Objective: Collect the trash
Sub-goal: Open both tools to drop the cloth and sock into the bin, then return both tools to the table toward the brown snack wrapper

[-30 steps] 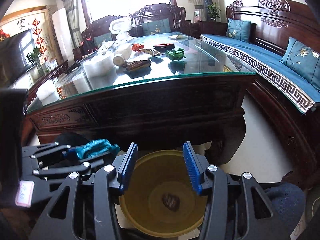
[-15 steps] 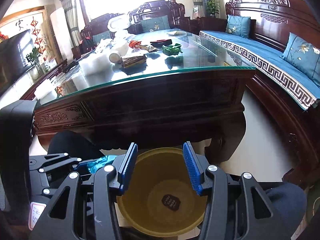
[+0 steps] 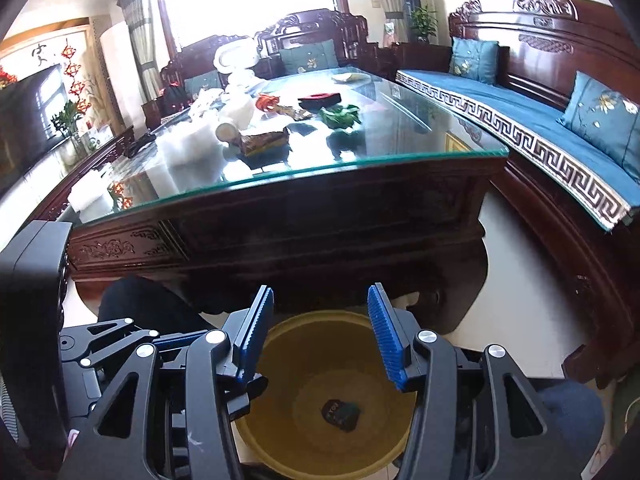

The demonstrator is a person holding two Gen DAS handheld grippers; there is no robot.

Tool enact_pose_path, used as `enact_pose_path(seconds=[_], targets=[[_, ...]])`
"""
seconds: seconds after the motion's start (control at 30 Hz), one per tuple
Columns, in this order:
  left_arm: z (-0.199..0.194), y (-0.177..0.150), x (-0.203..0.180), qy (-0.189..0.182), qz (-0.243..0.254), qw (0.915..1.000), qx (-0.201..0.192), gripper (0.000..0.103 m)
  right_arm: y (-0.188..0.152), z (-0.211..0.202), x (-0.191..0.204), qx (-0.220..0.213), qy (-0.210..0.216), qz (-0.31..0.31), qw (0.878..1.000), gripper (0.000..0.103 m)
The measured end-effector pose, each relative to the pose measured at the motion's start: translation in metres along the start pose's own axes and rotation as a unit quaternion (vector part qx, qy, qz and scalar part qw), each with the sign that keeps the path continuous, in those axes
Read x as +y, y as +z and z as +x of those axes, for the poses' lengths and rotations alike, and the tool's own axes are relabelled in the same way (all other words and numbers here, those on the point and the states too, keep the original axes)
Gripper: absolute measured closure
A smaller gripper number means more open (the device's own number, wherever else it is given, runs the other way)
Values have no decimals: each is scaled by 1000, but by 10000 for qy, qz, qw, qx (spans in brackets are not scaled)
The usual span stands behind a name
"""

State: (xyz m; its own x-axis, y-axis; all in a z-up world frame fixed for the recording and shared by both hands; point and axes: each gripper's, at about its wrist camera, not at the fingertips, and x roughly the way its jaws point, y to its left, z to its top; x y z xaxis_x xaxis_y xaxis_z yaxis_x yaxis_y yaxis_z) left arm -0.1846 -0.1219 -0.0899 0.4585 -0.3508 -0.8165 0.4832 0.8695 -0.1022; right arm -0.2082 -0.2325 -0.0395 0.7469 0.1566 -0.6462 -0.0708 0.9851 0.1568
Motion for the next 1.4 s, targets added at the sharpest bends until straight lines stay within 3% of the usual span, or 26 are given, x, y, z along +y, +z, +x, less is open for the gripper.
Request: enact_pose_path(seconds=[0.2,0.4,0.7,1.0,1.4], targets=[[-19,24,36,485,-370,9972,-432,46,32,15,21,-74,201,-233,9995,54],[-36,56,87,1004,-826,9881,-821,46,71,40,44,-115,376,-426,9983,54],[-34,105,159,1434,-1412,9744,-1001,46,127,97,67,41,498,-525,9974,50],[-8,137,204,1475,-1650,9714,-859,46,153,150,72,301,532,-555,9966,48],[13,148,221,1478,-1733,9708,-748,46,166,179,69,328,417,-618,9967,31]])
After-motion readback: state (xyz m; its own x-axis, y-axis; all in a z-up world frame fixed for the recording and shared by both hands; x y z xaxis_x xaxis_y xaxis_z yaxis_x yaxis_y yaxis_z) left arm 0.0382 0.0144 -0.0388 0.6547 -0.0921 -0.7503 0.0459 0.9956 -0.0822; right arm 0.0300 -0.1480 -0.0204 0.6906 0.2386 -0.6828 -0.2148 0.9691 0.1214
